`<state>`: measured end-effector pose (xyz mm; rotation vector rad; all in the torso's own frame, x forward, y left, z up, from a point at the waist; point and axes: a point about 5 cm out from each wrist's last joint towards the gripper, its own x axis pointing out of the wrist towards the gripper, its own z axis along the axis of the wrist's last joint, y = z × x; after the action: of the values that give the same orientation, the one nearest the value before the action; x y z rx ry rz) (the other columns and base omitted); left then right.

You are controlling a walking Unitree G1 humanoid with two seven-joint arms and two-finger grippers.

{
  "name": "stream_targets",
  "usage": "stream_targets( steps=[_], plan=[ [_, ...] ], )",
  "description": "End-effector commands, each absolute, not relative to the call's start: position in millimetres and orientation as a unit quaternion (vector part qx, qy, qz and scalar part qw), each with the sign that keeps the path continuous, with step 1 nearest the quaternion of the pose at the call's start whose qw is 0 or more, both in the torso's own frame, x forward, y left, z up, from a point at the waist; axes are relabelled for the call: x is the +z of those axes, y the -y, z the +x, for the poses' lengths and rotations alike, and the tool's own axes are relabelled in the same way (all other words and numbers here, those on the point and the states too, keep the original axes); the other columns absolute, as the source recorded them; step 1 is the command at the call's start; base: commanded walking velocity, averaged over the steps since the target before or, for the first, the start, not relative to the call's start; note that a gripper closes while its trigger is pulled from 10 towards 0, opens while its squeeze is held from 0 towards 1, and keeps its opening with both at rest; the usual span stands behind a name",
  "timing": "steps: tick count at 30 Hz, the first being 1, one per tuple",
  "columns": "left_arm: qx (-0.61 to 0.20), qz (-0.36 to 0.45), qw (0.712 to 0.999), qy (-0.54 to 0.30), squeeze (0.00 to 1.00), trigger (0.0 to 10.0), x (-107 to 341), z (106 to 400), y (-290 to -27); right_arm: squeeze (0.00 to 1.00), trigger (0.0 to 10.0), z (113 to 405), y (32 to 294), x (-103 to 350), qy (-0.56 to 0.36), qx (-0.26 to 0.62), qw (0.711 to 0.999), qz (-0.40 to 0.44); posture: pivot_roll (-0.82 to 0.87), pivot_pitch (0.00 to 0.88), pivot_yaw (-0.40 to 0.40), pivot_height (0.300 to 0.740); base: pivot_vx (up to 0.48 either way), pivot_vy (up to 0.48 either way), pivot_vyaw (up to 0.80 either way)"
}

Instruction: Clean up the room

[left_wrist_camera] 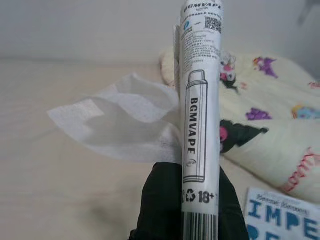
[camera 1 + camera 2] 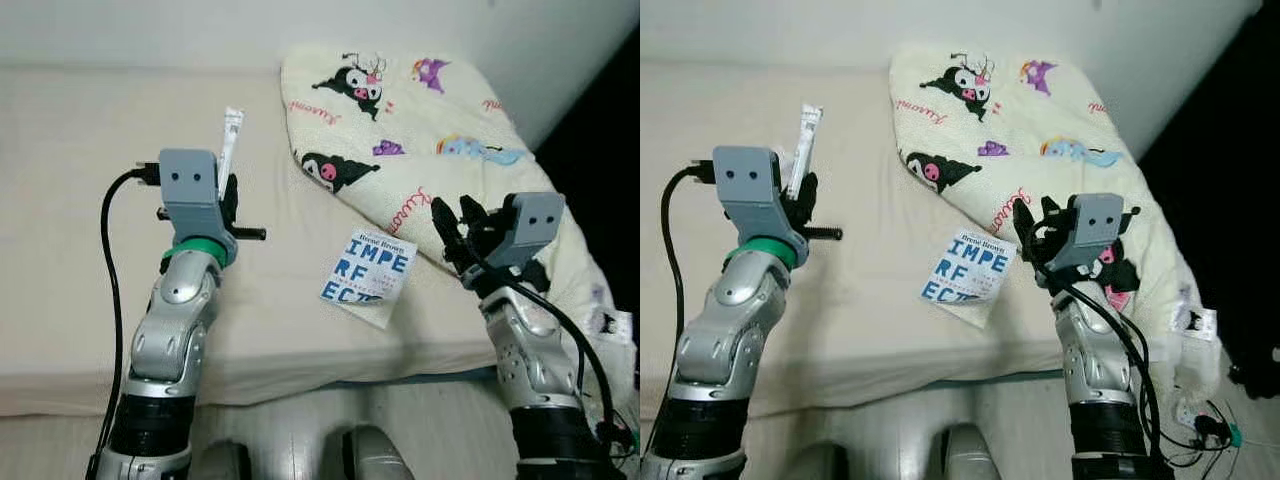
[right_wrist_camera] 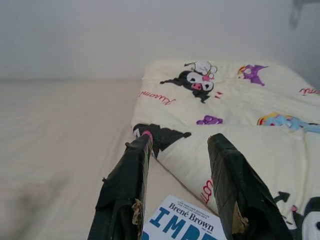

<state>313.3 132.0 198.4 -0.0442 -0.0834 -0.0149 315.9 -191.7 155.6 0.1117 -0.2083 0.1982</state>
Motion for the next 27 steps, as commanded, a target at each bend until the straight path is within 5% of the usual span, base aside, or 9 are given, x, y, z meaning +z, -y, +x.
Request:
stream_targets(
  steps=[1,27],
  plan=[
    [-0.015,-0.019,0.999,0.024,0.0,10.0,193,314,-128,0.0,10.0,315,194,152,0.1,0.093,0.989,0.056,-0.07,0.01,-0.025,0.71,0.0,0.0,0.0],
    [-0.104,0.026,0.994,0.034,0.0,10.0,169,303,-113,0.0,10.0,314,154,137,0.085,0.14,0.984,0.074,-0.06,0.0,-0.021,0.735,0.0,0.0,0.0]
  ],
)
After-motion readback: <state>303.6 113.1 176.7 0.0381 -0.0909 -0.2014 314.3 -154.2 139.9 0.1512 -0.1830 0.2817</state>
